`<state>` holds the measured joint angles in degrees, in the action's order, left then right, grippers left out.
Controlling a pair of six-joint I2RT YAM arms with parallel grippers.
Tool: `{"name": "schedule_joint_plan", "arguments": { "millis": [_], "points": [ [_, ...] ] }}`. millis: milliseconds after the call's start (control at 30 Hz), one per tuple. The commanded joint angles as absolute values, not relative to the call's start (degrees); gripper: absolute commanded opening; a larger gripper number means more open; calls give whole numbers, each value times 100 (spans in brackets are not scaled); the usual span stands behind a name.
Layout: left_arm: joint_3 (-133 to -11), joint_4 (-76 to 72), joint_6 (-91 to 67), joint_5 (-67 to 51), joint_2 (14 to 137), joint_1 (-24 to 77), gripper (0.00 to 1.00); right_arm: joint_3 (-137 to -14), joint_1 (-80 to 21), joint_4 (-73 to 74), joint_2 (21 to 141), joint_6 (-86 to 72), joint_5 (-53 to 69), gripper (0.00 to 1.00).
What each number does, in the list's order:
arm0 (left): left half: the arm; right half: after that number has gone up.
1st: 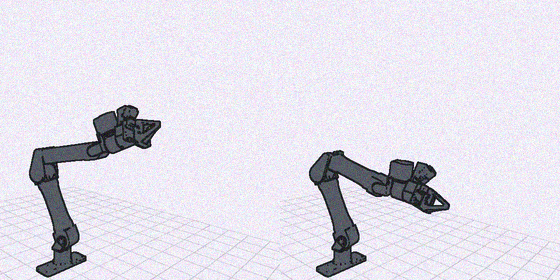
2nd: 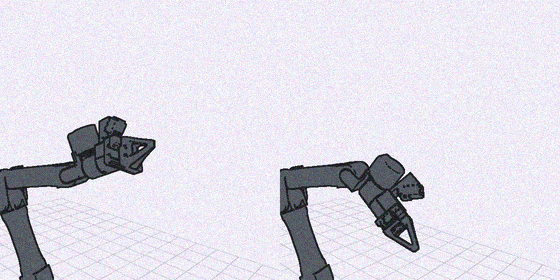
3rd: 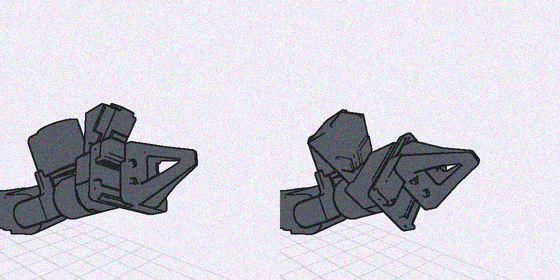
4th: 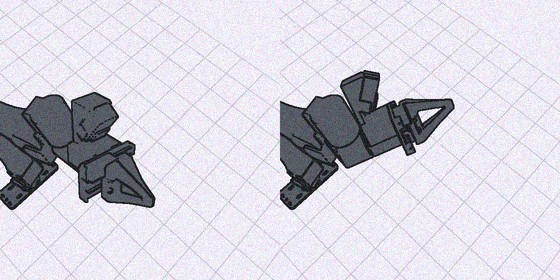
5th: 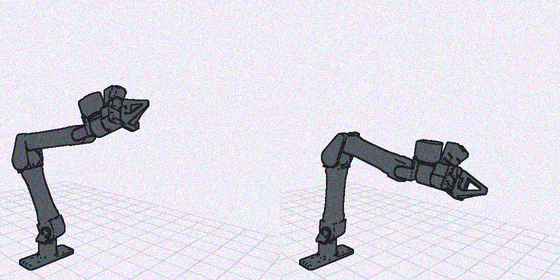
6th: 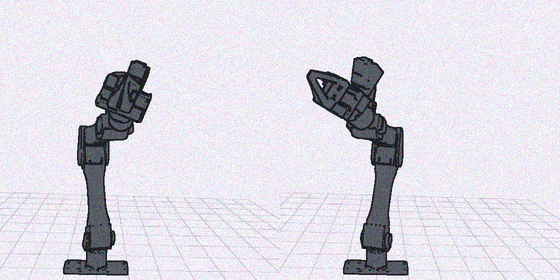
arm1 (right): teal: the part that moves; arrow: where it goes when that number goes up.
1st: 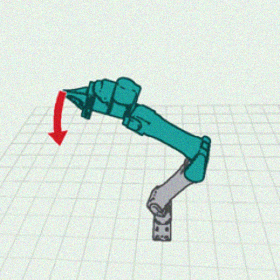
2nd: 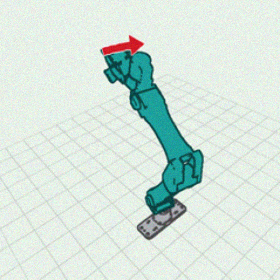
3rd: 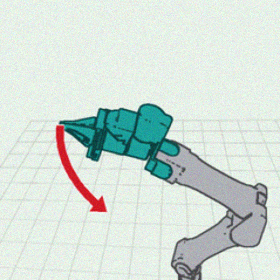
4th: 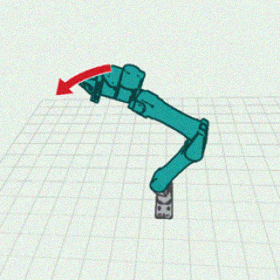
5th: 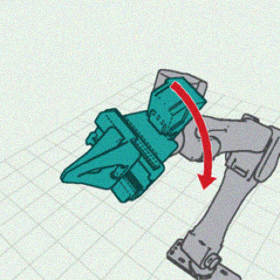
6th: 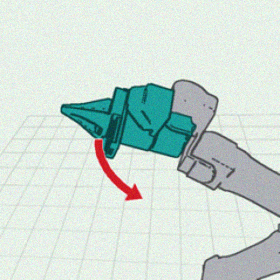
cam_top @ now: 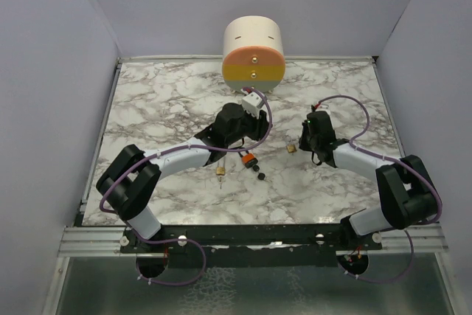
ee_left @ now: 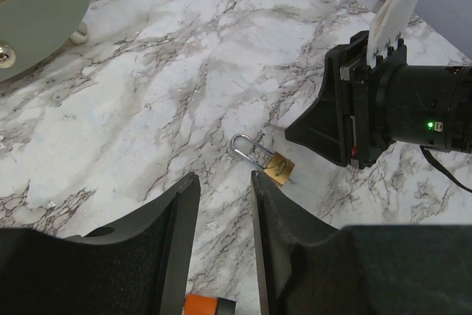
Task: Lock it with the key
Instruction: Place the key at the center of the board.
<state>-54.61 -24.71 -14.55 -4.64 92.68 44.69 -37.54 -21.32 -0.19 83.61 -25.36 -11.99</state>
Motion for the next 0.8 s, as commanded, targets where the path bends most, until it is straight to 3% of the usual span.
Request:
{"name": "schedule_joint_plan", "arguments": {
  "millis": [0, 367, 500, 633, 767],
  "points": [
    [-5407, -2436, -1401, -387, 9063, 4467, 37, -3702, -2158, 199, 8130, -2594, -1444, 19],
    [-5441, -2400, -1390, -358, 9034, 4468, 37, -3594, -2164, 190, 7617, -2418, -1160, 26],
    [-5316, -2402, -1390, -226, 8917, 4466, 37, -3416, -2170, -288, 7100, -2043, -451, 48],
    [-5073, -2408, -1459, 44, 8706, 4458, 37, -3359, -2214, -640, 6691, -1667, 282, 87],
    [-4740, -2417, -1625, 252, 8408, 4359, 41, -3387, -2333, -863, 6425, -1401, 769, 92]
  ]
}}
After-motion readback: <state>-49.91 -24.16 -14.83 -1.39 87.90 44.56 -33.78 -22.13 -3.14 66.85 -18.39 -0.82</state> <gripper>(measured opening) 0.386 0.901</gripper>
